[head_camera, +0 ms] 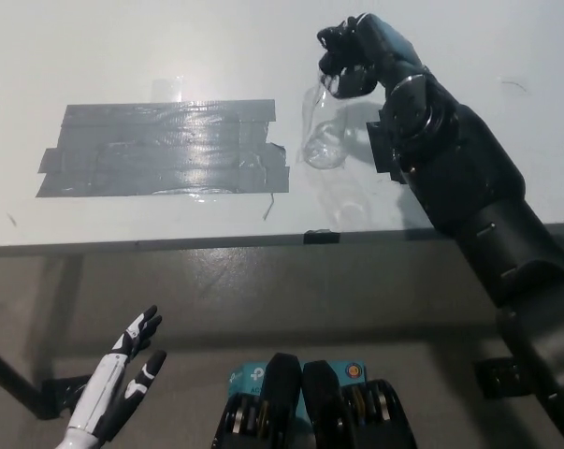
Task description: The robot grabs the black lid of the spray bottle on the desk and places it on the black area of the desk
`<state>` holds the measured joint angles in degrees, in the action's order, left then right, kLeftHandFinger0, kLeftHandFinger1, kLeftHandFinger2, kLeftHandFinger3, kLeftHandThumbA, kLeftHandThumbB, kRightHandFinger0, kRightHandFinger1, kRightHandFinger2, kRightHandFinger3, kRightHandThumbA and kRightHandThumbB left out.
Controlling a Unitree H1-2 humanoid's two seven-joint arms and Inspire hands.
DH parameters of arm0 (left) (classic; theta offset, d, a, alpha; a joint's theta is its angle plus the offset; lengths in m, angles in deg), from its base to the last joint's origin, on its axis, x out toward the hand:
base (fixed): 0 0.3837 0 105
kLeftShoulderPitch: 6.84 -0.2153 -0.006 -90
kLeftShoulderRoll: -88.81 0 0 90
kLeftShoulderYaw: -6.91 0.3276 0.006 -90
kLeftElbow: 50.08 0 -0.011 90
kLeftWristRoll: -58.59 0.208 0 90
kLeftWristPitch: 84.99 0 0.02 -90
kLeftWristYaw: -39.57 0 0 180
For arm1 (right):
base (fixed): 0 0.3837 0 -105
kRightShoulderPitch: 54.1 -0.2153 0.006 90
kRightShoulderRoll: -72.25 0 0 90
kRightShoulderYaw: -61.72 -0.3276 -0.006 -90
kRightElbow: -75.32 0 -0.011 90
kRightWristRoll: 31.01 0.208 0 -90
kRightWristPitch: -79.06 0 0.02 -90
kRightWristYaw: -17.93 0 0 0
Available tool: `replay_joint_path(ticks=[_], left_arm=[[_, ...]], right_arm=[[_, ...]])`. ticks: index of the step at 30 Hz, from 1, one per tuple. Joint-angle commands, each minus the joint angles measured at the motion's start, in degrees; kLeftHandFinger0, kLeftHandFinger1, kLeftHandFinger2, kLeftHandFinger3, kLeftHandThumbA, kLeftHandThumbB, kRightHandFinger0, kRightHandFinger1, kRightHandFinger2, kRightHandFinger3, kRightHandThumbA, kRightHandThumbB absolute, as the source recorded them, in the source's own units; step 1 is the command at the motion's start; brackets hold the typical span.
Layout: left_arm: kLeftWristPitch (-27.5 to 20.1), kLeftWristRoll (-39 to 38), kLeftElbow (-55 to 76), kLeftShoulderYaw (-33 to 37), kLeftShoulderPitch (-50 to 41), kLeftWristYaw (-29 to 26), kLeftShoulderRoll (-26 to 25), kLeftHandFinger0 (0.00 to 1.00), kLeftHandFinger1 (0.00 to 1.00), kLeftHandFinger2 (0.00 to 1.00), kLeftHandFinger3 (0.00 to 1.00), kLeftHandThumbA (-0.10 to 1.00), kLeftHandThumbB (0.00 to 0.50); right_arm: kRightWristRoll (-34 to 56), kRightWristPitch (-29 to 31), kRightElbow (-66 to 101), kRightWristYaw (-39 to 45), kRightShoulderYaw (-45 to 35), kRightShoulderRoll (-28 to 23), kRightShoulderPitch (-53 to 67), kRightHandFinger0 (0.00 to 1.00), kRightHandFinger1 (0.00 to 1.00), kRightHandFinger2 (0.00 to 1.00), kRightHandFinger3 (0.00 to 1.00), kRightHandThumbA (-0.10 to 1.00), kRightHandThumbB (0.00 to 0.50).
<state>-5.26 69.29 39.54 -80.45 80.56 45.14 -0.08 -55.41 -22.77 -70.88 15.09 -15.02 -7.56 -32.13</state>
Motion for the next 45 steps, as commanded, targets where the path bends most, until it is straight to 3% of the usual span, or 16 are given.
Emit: replay_joint_path(ticks=[1, 8, 15, 20, 22, 31, 32, 33, 34, 36, 37, 39, 40, 41, 43, 45], left_arm=[[-0.53, 0.60, 1.51, -0.02, 0.31, 0.14, -0.97, 1.00, 1.00, 1.00, 1.00, 0.94, 0.242], [-1.06, 1.40, 1.10, -0.05, 0.81, -0.24, -1.01, 1.00, 1.00, 1.00, 1.00, 0.93, 0.231], [-1.16, 0.64, 0.88, -0.01, 0.95, 0.13, -0.79, 1.00, 1.00, 1.00, 1.00, 0.92, 0.214], [-1.39, 0.74, 0.74, -0.06, 0.90, -0.07, -0.73, 1.00, 1.00, 1.00, 1.00, 0.91, 0.211], [-1.24, 0.76, 0.82, -0.05, 0.88, -0.06, -0.69, 1.00, 1.00, 1.00, 1.00, 0.92, 0.222], [-1.03, 0.37, 0.79, 0.04, 1.02, 0.24, -0.68, 1.00, 1.00, 1.00, 1.00, 0.93, 0.227], [-0.90, 0.21, 0.78, -0.02, 1.05, 0.30, -0.69, 1.00, 1.00, 1.00, 1.00, 0.93, 0.228], [-0.97, 0.35, 0.67, -0.09, 1.12, 0.17, -0.75, 1.00, 1.00, 1.00, 1.00, 0.92, 0.229], [-1.21, 0.38, 0.59, -0.08, 1.15, 0.17, -0.82, 1.00, 1.00, 1.00, 1.00, 0.93, 0.225], [-1.38, 0.25, 0.48, -0.10, 1.16, 0.11, -0.72, 1.00, 1.00, 1.00, 1.00, 0.92, 0.229], [-1.54, 0.27, 0.36, -0.12, 1.27, 0.04, -0.71, 1.00, 1.00, 1.00, 1.00, 0.92, 0.230], [-1.75, 0.10, 0.06, -0.19, 1.29, 0.04, -0.76, 1.00, 1.00, 1.00, 1.00, 0.93, 0.235], [-1.71, 0.17, 0.02, -0.23, 1.26, -0.01, -0.78, 1.00, 1.00, 1.00, 1.00, 0.93, 0.236], [-1.56, 0.37, 0.05, -0.21, 1.26, -0.06, -0.80, 1.00, 1.00, 1.00, 1.00, 0.93, 0.243], [-1.32, -0.10, -0.05, -0.29, 1.18, 0.11, -0.73, 1.00, 1.00, 1.00, 1.00, 0.93, 0.243], [-1.93, 0.04, -0.54, -0.29, 1.23, -0.08, -0.75, 1.00, 1.00, 1.00, 1.00, 0.94, 0.242]], right_arm=[[3.77, 5.62, -0.04, -1.80, -2.87, -0.09, -3.96, 0.00, 0.37, 0.73, 0.69, -0.10, 0.184], [3.87, 6.12, -2.67, -2.03, -3.75, -1.11, -4.12, 0.02, 0.43, 0.80, 0.79, -0.10, 0.189], [4.62, 6.11, -1.90, -2.15, -3.95, -1.51, -4.37, 0.07, 0.49, 0.82, 0.79, -0.10, 0.194], [5.37, 7.78, 0.99, -2.88, -4.65, -2.04, -5.43, 0.04, 0.48, 0.80, 0.80, -0.10, 0.176], [5.40, 8.42, 2.15, -2.91, -4.89, -2.56, -5.91, 0.01, 0.43, 0.75, 0.77, -0.10, 0.168], [4.46, 1.92, 13.60, -0.62, -6.43, -5.48, -7.67, 0.04, 0.48, 0.83, 0.85, -0.10, 0.157], [3.68, 1.42, 14.50, -0.74, -6.03, -5.90, -7.76, 0.25, 0.59, 0.82, 0.84, -0.10, 0.161], [2.52, -0.34, 15.85, -0.57, -5.50, -6.65, -8.34, 0.59, 0.63, 0.70, 0.80, -0.10, 0.172], [2.74, -1.11, 16.59, -0.14, -5.68, -6.86, -8.49, 0.47, 0.43, 0.60, 0.78, -0.10, 0.167], [3.54, -2.74, 18.44, 0.72, -6.45, -7.74, -8.68, 0.05, 0.23, 0.62, 0.80, -0.10, 0.146], [3.81, -2.89, 18.69, 0.83, -6.61, -7.93, -8.74, 0.00, 0.26, 0.68, 0.81, -0.10, 0.149], [4.90, -2.25, 18.78, 1.45, -7.48, -9.32, -8.63, 0.00, 0.31, 0.73, 0.80, -0.10, 0.157], [4.98, -1.85, 18.50, 1.63, -7.57, -9.96, -8.52, 0.29, 0.56, 0.74, 0.80, -0.10, 0.157], [5.44, -2.06, 18.26, 1.51, -8.21, -10.38, -8.43, 0.37, 0.56, 0.72, 0.79, -0.10, 0.162], [6.56, -1.53, 17.62, 1.35, -9.54, -11.23, -7.98, 0.05, 0.25, 0.59, 0.76, -0.10, 0.166], [6.85, -0.56, 16.56, 1.17, -10.19, -11.96, -7.20, 0.00, 0.19, 0.71, 0.79, -0.10, 0.172]])
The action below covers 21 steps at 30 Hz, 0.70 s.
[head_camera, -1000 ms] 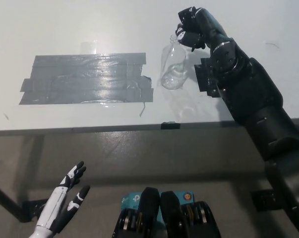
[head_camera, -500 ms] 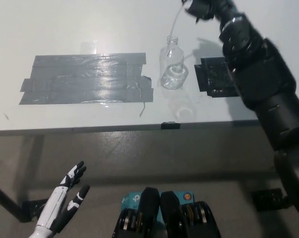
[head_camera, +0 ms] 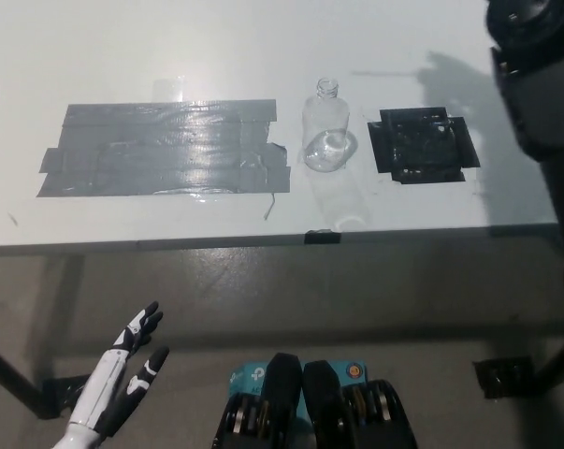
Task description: The robot grabs the black lid of the spray bottle on the desk and places it on the black area of the desk
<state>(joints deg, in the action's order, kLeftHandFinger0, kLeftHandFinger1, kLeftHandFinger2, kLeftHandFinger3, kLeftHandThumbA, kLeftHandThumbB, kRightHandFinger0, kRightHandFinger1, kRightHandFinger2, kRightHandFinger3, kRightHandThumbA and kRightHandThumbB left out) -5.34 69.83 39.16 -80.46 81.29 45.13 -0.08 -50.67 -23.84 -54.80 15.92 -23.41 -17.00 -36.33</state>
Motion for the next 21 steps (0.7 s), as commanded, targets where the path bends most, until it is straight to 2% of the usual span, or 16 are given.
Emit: replay_joint_path(ticks=[1, 3, 5, 7, 11, 14, 17, 18, 20, 21], left_arm=[[-2.15, -0.40, -0.43, -0.33, 0.52, -0.26, -0.74, 1.00, 1.00, 1.00, 1.00, 0.94, 0.242], [-2.27, -0.27, -0.65, -0.37, 0.38, -0.46, -0.63, 1.00, 1.00, 1.00, 1.00, 0.94, 0.242], [-2.23, -0.16, -0.73, -0.35, 0.27, -0.44, -0.68, 1.00, 1.00, 1.00, 1.00, 0.95, 0.248], [-1.75, -0.59, -0.56, -0.56, -0.07, -0.43, -0.51, 1.00, 1.00, 1.00, 1.00, 0.95, 0.247], [-2.38, -1.04, -0.76, -0.85, -0.53, -0.53, -0.49, 1.00, 1.00, 1.00, 1.00, 0.94, 0.245], [-2.21, -1.51, -0.57, -1.04, -0.35, -0.49, -0.25, 1.00, 1.00, 1.00, 1.00, 0.94, 0.240], [-2.11, -1.20, -0.30, -1.25, -0.24, -0.65, -0.48, 1.00, 1.00, 1.00, 1.00, 0.95, 0.242], [-1.97, -1.28, -0.21, -1.27, -0.32, -0.64, -0.39, 1.00, 1.00, 1.00, 1.00, 0.96, 0.239], [-1.90, -1.61, 0.00, -1.23, -0.91, -0.56, -0.09, 1.00, 1.00, 1.00, 1.00, 0.96, 0.240], [-2.17, -1.53, -0.27, -1.18, -0.95, -0.59, -0.12, 1.00, 1.00, 1.00, 1.00, 0.96, 0.239]], right_arm=[[2.17, 1.18, -0.36, 0.10, -1.92, -2.78, -2.62, 0.00, 0.20, 0.72, 0.80, -0.10, 0.174], [2.80, 1.80, -2.32, -1.30, -2.81, -2.71, -0.78, 0.00, 0.28, 0.74, 0.80, -0.10, 0.158], [3.28, 2.99, -4.79, -2.93, -3.58, -2.35, 0.85, 0.00, 0.33, 0.76, 0.83, -0.10, 0.174], [4.90, 5.95, -13.41, -5.39, -5.22, -1.67, 1.61, 0.00, 0.33, 0.68, 0.68, -0.10, 0.173], [6.48, 9.68, -22.15, -7.62, -6.89, -0.55, 3.91, 0.00, 0.40, 0.78, 0.69, -0.10, 0.182], [8.43, 12.05, -28.49, -8.97, -8.68, 0.67, 5.21, 0.00, 0.47, 0.84, 0.78, -0.10, 0.181], [9.78, 15.59, -32.73, -9.14, -9.67, 1.82, 6.74, 0.00, 0.46, 0.83, 0.80, -0.10, 0.190], [10.05, 16.08, -33.35, -9.17, -9.86, 1.96, 6.89, 0.00, 0.44, 0.80, 0.78, -0.10, 0.211], [11.01, 16.99, -35.06, -8.97, -10.53, 2.67, 8.43, 0.00, 0.42, 0.78, 0.77, -0.10, 0.197], [11.41, 17.12, -36.19, -10.06, -10.90, 3.27, 9.23, 0.00, 0.39, 0.72, 0.69, 0.00, 0.224]])
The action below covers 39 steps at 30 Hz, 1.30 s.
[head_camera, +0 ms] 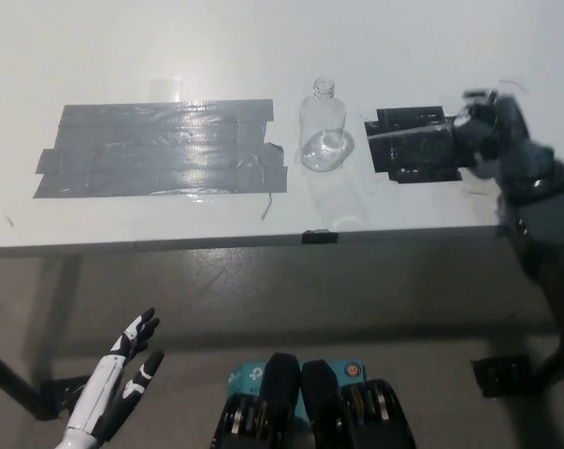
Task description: The robot grabs the black lid of the spray bottle on the desk and places it on the black area of the desk
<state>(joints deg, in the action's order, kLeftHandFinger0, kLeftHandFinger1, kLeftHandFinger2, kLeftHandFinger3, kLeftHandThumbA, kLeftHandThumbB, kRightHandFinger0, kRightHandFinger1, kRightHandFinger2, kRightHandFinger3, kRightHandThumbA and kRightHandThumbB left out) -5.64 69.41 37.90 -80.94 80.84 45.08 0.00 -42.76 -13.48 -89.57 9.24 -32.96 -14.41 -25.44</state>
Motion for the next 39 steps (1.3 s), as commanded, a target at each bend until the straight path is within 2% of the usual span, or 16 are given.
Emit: replay_joint_path(ticks=[1, 2, 3, 4, 5, 9, 12, 19, 20, 21, 25, 29, 31, 33, 36, 39], left_arm=[[-2.24, -0.94, 0.64, -0.68, -0.52, -0.69, -0.23, 1.00, 1.00, 1.00, 1.00, 0.96, 0.239], [-2.07, -0.41, 0.60, -0.63, -0.63, -0.99, -0.14, 1.00, 1.00, 1.00, 1.00, 0.96, 0.239], [-1.90, -0.05, 0.82, -0.59, -0.69, -1.08, -0.20, 1.00, 1.00, 1.00, 1.00, 0.96, 0.239], [-2.00, 0.01, 0.78, -0.60, -0.67, -1.13, -0.21, 0.99, 1.00, 1.00, 1.00, 0.96, 0.233], [-1.97, -0.07, 0.79, -0.62, -0.65, -1.10, -0.20, 0.99, 1.00, 1.00, 1.00, 0.96, 0.238], [-1.46, 0.13, 1.42, -0.88, -0.30, -1.35, -0.17, 0.96, 1.00, 1.00, 1.00, 0.96, 0.234], [-1.74, 0.07, 1.05, -0.79, -0.20, -1.13, -0.35, 0.97, 1.00, 1.00, 1.00, 0.96, 0.236], [-2.16, 0.80, 0.82, -0.52, -0.12, -1.18, -0.58, 1.00, 1.00, 1.00, 1.00, 0.96, 0.229], [-1.79, 0.85, 1.00, -0.52, -0.14, -1.12, -0.59, 1.00, 1.00, 1.00, 1.00, 0.96, 0.229], [-1.71, 0.73, 1.04, -0.58, -0.15, -1.11, -0.54, 1.00, 1.00, 1.00, 1.00, 0.95, 0.228], [-1.69, 0.42, 0.99, -0.72, 0.17, -1.02, -0.48, 0.97, 1.00, 0.99, 1.00, 0.95, 0.239], [-1.51, 0.37, 1.06, -0.82, 0.55, -1.09, -0.40, 0.98, 1.00, 0.99, 1.00, 0.94, 0.225], [-1.55, 0.26, 1.13, -0.89, 0.65, -1.03, -0.51, 0.98, 1.00, 0.99, 1.00, 0.94, 0.216], [-1.14, 0.61, 1.21, -0.92, 1.10, -1.13, -0.56, 0.97, 1.00, 0.99, 1.00, 0.95, 0.235], [-1.15, 0.47, 0.93, -1.13, 2.64, -1.18, -0.70, 0.98, 1.00, 0.99, 1.00, 0.94, 0.224], [-0.99, 0.36, 0.63, -1.21, 3.72, -1.32, -0.52, 0.97, 1.00, 1.00, 1.00, 0.94, 0.223]], right_arm=[[3.79, 6.55, -1.89, -3.85, -1.58, 1.04, -1.31, 0.14, 0.50, 0.79, 0.88, 0.31, 0.253], [5.45, 7.45, -2.40, -1.20, -2.79, 1.43, -0.52, 0.45, 0.85, 1.00, 1.00, 0.57, 0.251], [6.82, 7.66, -2.61, 1.64, -3.76, 1.64, -0.17, 0.68, 1.00, 1.00, 1.00, 0.70, 0.302], [7.13, 7.22, -2.93, 4.18, -3.80, 1.68, 0.13, 1.00, 1.00, 1.00, 1.00, 0.88, 0.370], [6.89, 7.06, -3.01, 5.00, -3.50, 1.67, 0.28, 1.00, 1.00, 1.00, 1.00, 0.96, 0.415], [6.78, 9.25, -2.62, 5.02, -2.61, 1.50, -0.46, 1.00, 1.00, 1.00, 1.00, 1.00, 0.388], [5.90, 11.55, -2.23, 2.77, -1.42, 1.21, -0.83, 1.00, 1.00, 1.00, 1.00, 1.00, 0.413], [1.22, 13.47, 0.72, -7.91, 3.63, 0.50, -1.56, 1.00, 1.00, 1.00, 1.00, 1.00, 0.421], [0.42, 14.00, 1.01, -9.41, 4.65, 0.37, -1.55, 1.00, 1.00, 1.00, 1.00, 1.00, 0.470], [0.08, 14.56, 1.73, -10.65, 5.32, 0.10, -1.77, 1.00, 1.00, 1.00, 1.00, 1.00, 0.440], [-1.34, 17.48, 5.61, -16.28, 6.54, -0.74, -2.25, 1.00, 1.00, 1.00, 1.00, 1.00, 0.425], [-3.00, 17.97, 11.37, -21.33, 6.57, -1.42, -1.84, 1.00, 1.00, 1.00, 1.00, 1.00, 0.407], [-3.79, 19.05, 14.94, -23.17, 6.33, -1.95, -1.46, 1.00, 1.00, 1.00, 1.00, 1.00, 0.417], [-5.45, 18.74, 25.12, -23.69, 5.58, -2.48, 0.91, 1.00, 1.00, 1.00, 1.00, 1.00, 0.427], [-8.16, 20.30, 34.60, -24.73, 5.72, -3.10, 2.82, 1.00, 1.00, 1.00, 1.00, 1.00, 0.427], [-12.13, 16.70, 48.89, -23.43, 6.14, -3.07, 7.72, 1.00, 1.00, 1.00, 1.00, 1.00, 0.414]])
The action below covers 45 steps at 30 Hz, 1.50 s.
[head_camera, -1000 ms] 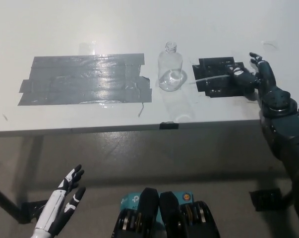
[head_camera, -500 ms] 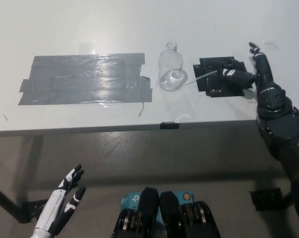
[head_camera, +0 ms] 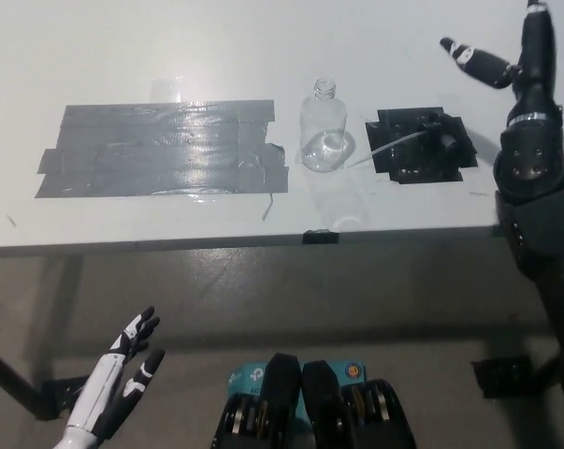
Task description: The robot grabs the black lid of the spray bottle on the desk and places it on the black area of the desk
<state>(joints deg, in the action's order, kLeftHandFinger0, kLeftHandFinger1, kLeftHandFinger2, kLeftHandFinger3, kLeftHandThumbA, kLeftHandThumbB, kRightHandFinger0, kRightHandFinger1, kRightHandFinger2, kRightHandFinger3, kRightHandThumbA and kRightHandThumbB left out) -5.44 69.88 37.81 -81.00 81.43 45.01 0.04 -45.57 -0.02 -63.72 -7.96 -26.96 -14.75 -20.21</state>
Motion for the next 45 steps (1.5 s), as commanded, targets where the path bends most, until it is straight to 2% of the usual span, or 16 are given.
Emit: replay_joint_path(ticks=[1, 6, 8, 11, 13, 15, 16, 20, 23, 27, 36, 40, 43, 45], left_arm=[[-1.16, -0.08, 0.63, -1.12, 3.39, -1.24, -0.54, 0.98, 1.00, 1.00, 1.00, 0.95, 0.226], [-1.12, 0.20, -0.70, -1.08, 8.03, -1.39, -0.61, 1.00, 1.00, 1.00, 1.00, 0.97, 0.233], [-1.23, 0.14, -1.39, -1.07, 9.78, -1.42, -0.58, 1.00, 1.00, 1.00, 1.00, 0.98, 0.233], [-0.84, 0.15, -1.82, -0.92, 11.67, -1.24, -0.56, 1.00, 1.00, 1.00, 1.00, 0.99, 0.229], [-0.22, 0.17, -1.59, -0.83, 12.07, -1.09, -0.47, 1.00, 1.00, 1.00, 1.00, 0.99, 0.230], [-0.41, 0.05, -1.77, -0.78, 12.49, -1.12, -0.36, 1.00, 1.00, 1.00, 1.00, 1.00, 0.232], [-0.21, -0.33, -1.75, -0.84, 12.44, -0.93, -0.34, 1.00, 1.00, 1.00, 1.00, 1.00, 0.228], [-0.50, -0.64, -2.27, -0.84, 12.63, -0.82, -0.37, 1.00, 1.00, 1.00, 1.00, 1.00, 0.237], [-0.58, -0.28, -2.42, -0.53, 12.09, -0.75, -0.36, 1.00, 1.00, 1.00, 1.00, 1.00, 0.235], [-0.91, 0.12, -2.46, -0.21, 10.19, -0.72, -0.42, 1.00, 1.00, 1.00, 1.00, 1.00, 0.232], [-1.02, -0.55, -1.97, -0.34, 7.03, -0.78, 0.09, 1.00, 1.00, 1.00, 1.00, 0.96, 0.236], [-0.48, 0.42, -1.01, -0.06, 5.49, -0.87, 0.07, 1.00, 1.00, 1.00, 1.00, 0.98, 0.237], [-0.54, 0.30, -0.45, -0.21, 4.62, -0.83, -0.04, 1.00, 1.00, 1.00, 1.00, 0.96, 0.246], [-0.49, 0.20, -0.35, -0.27, 4.47, -0.75, -0.10, 1.00, 1.00, 1.00, 1.00, 0.96, 0.249]], right_arm=[[-9.94, 2.42, 26.25, -5.71, 0.06, -2.60, 3.78, 1.00, 1.00, 1.00, 1.00, 1.00, 0.423], [-10.97, -0.04, 44.26, -1.57, -1.11, -2.04, 9.48, 1.00, 1.00, 1.00, 1.00, 1.00, 0.433], [-11.36, -0.79, 54.14, 0.18, -0.87, -0.27, 14.66, 1.00, 1.00, 1.00, 1.00, 1.00, 0.434], [-12.79, 2.69, 62.29, 1.48, 0.61, 0.46, 20.39, 1.00, 1.00, 1.00, 1.00, 1.00, 0.351], [-13.48, 3.90, 64.92, 1.74, 1.42, 1.15, 24.20, 1.00, 1.00, 1.00, 1.00, 1.00, 0.365], [-15.17, 4.57, 65.17, 1.06, 2.12, 1.97, 28.18, 1.00, 1.00, 1.00, 1.00, 1.00, 0.380], [-14.77, 3.51, 65.13, 1.30, 2.60, 2.81, 30.48, 1.00, 1.00, 1.00, 1.00, 1.00, 0.403], [-13.36, 3.29, 63.48, 2.06, 4.07, 3.81, 37.03, 1.00, 1.00, 1.00, 1.00, 1.00, 0.371], [-13.11, 6.09, 60.44, 1.59, 5.23, 3.79, 40.97, 1.00, 1.00, 1.00, 1.00, 1.00, 0.338], [-14.85, 8.19, 54.56, -0.14, 7.07, 4.70, 46.18, 1.00, 1.00, 1.00, 1.00, 1.00, 0.324], [-14.05, 9.43, 45.93, 2.51, 8.85, 4.00, 48.81, 1.00, 1.00, 1.00, 1.00, 1.00, 0.350], [-14.44, 10.62, 45.23, 2.59, 9.23, 3.92, 49.97, 1.00, 1.00, 1.00, 1.00, 1.00, 0.334], [-14.13, 10.84, 44.48, 2.91, 9.32, 4.15, 50.56, 1.00, 1.00, 1.00, 1.00, 1.00, 0.349], [-13.71, 11.36, 44.14, 3.08, 9.27, 4.24, 50.79, 1.00, 1.00, 1.00, 1.00, 1.00, 0.340]])
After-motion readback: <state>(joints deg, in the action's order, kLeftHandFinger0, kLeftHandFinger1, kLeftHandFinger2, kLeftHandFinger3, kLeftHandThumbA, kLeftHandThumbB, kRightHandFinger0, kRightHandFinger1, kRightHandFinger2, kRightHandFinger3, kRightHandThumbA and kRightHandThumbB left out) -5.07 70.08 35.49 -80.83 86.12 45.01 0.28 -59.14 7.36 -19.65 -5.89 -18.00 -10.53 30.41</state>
